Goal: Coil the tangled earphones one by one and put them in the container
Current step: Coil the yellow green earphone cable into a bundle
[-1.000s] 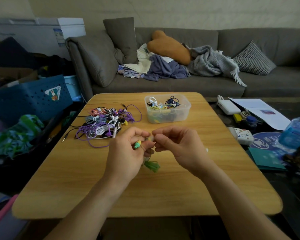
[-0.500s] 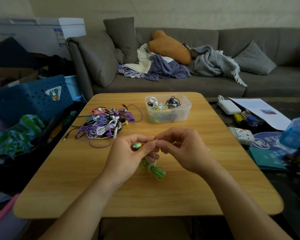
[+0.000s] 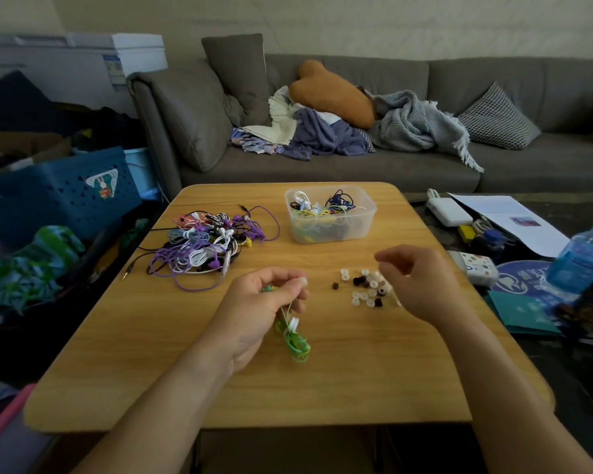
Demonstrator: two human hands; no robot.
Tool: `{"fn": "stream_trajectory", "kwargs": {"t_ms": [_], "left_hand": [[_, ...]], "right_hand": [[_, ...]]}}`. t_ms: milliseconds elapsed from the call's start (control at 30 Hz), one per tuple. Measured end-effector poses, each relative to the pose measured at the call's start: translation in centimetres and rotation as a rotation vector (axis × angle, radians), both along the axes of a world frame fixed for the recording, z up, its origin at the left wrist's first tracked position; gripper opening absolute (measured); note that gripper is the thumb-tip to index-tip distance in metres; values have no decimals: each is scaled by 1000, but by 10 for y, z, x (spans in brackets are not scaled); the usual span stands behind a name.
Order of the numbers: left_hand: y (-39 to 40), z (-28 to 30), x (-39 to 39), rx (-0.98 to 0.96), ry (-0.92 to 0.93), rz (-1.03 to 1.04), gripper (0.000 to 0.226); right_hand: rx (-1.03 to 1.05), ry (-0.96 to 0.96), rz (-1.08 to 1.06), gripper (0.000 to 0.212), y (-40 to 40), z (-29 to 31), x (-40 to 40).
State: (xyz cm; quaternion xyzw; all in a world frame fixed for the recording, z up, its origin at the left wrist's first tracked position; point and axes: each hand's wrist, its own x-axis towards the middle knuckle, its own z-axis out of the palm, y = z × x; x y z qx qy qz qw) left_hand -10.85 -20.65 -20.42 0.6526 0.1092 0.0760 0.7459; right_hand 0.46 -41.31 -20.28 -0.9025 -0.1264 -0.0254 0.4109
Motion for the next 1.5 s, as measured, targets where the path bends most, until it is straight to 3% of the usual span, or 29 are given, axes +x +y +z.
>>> {"fn": "stream_trajectory", "kwargs": {"t_ms": [233,367,467,733,867,1033,1333,1500], "left_hand": [[-4,10,-1,-78,62,-38,14],[-4,11,-2,-88,84,2,12],[-3,10,-3,-76,84,16,10],[0,5,-5,-34,45,-86,56],[-8,5,-5,-26,5,-146,41],[-15,7,-7,-91,-12,-201,29],[-21,9,-7,73,-74,-154,36],[-22,4,-6,114,-93,-170,29]], "right_hand": [[-223,153,37,18,-19,2,6],[-295,73,83,12,-12,3,3],[-317,89,52,22,-15,3,4],[-231,218,-32,27,-44,-2,4],[-283,186,48,12,-46,-2,0],[-316,141,59,12,-40,-1,-4],[-398,87,-41,9,-22,1,-5],[-237,38,-80,9,-16,-4,-5]]}}
